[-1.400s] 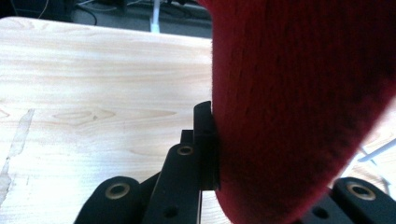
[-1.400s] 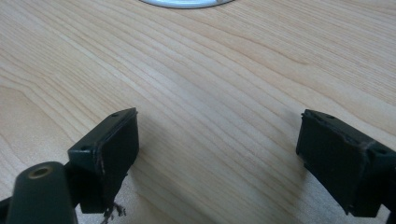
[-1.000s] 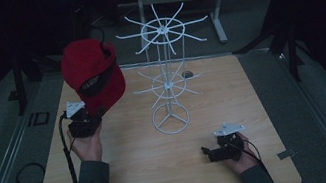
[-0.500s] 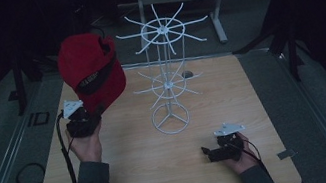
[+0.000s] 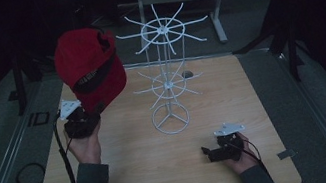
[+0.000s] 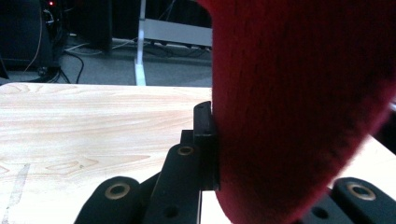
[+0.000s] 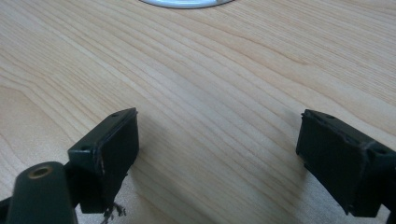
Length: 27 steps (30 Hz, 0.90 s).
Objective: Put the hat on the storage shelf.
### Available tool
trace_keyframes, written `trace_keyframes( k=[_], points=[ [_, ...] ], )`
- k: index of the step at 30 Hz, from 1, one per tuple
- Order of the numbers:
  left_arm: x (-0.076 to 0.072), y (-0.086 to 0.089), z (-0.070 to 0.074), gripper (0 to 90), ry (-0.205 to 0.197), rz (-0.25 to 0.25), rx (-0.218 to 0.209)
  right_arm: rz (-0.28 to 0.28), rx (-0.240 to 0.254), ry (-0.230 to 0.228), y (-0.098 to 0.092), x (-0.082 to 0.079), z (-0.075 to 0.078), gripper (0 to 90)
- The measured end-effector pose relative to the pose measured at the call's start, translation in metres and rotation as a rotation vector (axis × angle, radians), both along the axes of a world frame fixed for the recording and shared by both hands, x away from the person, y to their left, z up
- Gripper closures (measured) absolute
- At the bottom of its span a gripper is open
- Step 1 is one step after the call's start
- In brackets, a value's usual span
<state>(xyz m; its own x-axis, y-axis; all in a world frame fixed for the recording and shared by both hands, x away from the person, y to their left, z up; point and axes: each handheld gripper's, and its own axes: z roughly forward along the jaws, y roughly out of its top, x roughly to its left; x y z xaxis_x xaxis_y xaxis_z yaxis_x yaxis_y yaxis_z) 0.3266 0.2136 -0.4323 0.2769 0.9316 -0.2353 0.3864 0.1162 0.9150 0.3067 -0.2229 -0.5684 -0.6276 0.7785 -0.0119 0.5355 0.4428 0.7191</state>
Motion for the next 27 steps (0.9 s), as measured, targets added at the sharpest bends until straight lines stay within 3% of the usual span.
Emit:
trace_keyframes(
  k=[27],
  points=[
    [-0.013,0.003,0.02,85.9,-0.036,-0.022,-0.013,0.0,0.001,-0.002,0.0,0.0,0.0,12.9]
  ],
)
